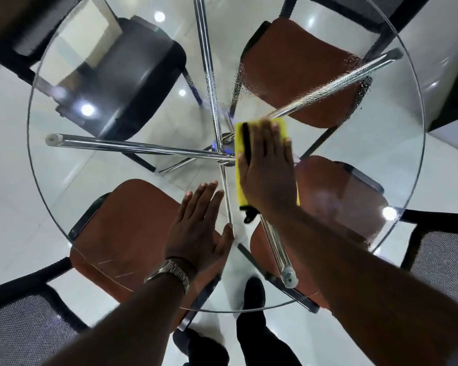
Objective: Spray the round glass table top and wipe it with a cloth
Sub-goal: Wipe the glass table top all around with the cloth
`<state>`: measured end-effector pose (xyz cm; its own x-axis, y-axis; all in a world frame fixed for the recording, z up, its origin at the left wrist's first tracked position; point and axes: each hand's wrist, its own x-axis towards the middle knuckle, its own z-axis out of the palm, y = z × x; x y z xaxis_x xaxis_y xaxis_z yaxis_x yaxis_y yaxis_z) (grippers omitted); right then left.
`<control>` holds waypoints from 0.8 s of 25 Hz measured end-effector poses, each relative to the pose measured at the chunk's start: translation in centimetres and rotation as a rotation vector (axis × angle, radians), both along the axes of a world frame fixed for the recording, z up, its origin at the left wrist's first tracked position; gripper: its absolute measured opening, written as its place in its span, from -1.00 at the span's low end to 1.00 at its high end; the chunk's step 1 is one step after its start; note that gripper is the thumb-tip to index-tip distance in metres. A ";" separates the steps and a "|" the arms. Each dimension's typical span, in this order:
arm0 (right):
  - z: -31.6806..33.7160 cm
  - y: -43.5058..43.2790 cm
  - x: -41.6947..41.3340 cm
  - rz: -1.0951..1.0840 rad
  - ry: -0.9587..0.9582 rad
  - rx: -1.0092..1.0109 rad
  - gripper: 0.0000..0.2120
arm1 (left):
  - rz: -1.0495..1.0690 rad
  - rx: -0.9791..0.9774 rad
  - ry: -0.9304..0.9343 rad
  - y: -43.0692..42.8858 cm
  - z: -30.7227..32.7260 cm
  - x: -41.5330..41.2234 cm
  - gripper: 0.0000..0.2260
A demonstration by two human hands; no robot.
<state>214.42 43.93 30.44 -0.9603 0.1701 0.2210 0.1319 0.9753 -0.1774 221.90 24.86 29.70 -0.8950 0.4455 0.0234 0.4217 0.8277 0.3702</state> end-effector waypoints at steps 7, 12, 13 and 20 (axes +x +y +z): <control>0.4 -0.8 -8.0 0.455 0.032 -0.010 -0.52 | 0.054 -0.003 0.000 0.1 0.5 -0.1 -0.34; 0.4 -2.2 -14.2 0.523 -0.012 -0.013 -0.50 | 0.066 -0.091 0.094 -0.9 0.8 -3.8 -0.38; 0.5 -2.3 -13.3 0.503 -0.004 0.001 -0.49 | 0.095 -0.104 0.097 -1.4 0.8 -5.0 -0.37; 1.0 -1.7 -12.1 0.572 -0.053 0.121 -0.40 | 0.152 -0.122 0.051 -2.0 0.2 -7.0 -0.33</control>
